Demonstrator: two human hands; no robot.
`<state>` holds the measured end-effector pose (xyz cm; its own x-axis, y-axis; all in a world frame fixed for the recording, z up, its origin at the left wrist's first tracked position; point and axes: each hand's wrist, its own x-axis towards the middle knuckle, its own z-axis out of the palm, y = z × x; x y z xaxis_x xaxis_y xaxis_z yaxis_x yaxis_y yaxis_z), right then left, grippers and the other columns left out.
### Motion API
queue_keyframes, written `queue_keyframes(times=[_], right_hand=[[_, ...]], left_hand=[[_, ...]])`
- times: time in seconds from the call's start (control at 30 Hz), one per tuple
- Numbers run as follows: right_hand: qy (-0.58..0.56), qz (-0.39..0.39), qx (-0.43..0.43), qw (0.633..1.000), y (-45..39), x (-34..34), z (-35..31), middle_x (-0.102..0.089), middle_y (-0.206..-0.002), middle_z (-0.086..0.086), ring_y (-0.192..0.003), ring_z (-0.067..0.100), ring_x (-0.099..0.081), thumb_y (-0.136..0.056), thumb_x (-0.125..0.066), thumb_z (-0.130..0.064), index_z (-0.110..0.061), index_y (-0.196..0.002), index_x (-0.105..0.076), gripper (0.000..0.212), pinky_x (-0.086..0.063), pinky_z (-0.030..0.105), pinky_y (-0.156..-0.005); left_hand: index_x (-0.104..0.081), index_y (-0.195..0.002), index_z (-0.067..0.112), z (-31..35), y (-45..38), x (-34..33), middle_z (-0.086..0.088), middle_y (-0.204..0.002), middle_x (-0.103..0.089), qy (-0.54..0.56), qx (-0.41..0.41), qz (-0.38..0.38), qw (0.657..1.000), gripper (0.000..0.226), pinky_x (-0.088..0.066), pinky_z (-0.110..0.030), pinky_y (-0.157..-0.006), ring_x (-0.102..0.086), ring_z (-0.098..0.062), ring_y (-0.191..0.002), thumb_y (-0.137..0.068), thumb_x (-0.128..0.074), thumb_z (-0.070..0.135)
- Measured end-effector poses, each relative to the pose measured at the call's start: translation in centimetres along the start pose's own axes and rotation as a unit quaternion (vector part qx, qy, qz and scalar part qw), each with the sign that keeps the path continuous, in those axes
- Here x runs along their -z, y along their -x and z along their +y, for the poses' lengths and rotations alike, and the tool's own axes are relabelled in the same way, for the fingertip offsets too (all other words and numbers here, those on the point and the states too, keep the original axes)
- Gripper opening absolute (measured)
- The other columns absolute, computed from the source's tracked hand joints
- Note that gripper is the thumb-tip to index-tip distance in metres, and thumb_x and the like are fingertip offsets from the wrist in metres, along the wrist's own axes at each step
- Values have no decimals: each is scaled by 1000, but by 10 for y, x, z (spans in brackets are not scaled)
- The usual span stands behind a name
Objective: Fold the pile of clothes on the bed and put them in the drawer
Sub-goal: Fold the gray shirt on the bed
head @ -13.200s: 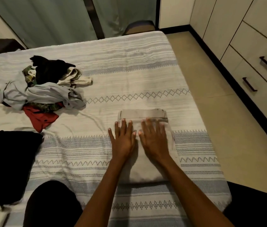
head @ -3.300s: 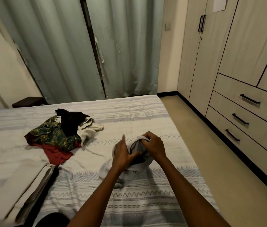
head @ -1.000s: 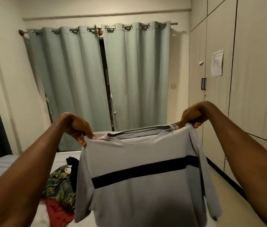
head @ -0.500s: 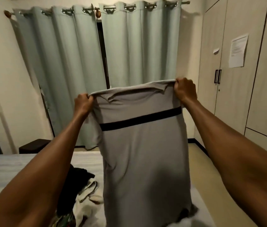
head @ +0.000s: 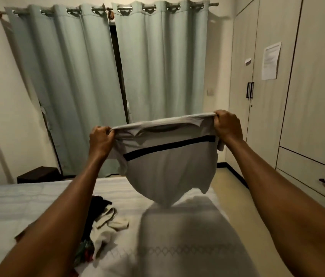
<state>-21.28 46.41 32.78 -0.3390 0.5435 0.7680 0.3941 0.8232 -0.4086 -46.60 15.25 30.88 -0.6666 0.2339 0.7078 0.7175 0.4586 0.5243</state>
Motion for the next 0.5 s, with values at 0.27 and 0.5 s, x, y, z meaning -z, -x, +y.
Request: queue_keyframes(times=[0.27,0.5], right_hand=[[19,-152,-113,982,303,3,64,-70,-110,15,-96,36,-65,-98,-51,-15,-10,-114,-70,25,-50,37,-79],[23,-255,-193,947,536,36,116,-69,-115,11,-101,30,-65,-103,-47,-26,-14,-115,-67,26,-51,35,-85]], left_hand=[[-69,-69,-6,-106,278,5,-28,-72,-62,-59,60,-168,982,15,-45,-41,-65,-62,-42,-73,-83,-69,-2],[-69,-94,5,-143,497,39,-12,-99,-52,-114,67,-294,946,23,-45,-35,-71,-62,-34,-85,-100,-56,23]])
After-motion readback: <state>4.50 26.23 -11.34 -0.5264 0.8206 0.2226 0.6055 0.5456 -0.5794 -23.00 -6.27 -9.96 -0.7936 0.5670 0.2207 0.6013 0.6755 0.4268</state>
